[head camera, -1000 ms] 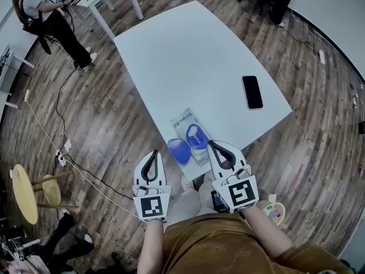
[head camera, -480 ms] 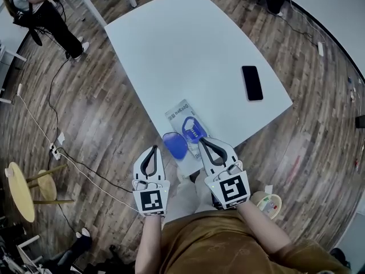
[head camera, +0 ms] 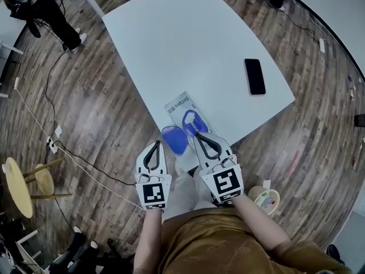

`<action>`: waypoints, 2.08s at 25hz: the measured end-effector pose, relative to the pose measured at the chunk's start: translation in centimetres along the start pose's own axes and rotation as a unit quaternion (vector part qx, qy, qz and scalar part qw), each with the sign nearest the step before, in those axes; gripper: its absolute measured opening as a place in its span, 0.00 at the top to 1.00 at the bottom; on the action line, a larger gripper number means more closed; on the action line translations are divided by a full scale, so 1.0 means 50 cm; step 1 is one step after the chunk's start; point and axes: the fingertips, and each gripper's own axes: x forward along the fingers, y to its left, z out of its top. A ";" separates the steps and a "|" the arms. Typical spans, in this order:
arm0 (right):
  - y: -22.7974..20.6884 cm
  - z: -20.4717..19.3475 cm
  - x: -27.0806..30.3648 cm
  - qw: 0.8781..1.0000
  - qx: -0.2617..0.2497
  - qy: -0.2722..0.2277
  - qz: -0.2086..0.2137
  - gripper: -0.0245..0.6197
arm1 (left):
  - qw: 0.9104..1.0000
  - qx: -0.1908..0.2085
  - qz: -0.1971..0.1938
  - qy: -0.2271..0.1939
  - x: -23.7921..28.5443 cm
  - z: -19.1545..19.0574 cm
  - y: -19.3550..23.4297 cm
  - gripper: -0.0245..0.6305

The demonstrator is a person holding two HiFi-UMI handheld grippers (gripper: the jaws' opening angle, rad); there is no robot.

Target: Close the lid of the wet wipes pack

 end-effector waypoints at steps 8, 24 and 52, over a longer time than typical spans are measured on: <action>0.028 -0.033 0.026 1.000 -0.002 0.023 0.008 0.95 | 0.999 -0.013 -0.007 0.032 0.008 -0.063 0.000 0.95; 0.062 -0.116 0.048 0.997 -0.014 0.071 0.034 0.95 | 0.995 -0.027 -0.041 0.083 0.032 -0.167 -0.049 0.95; 0.084 -0.140 0.042 0.994 -0.019 0.092 0.049 0.95 | 0.992 -0.055 -0.062 0.092 0.044 -0.185 -0.073 0.95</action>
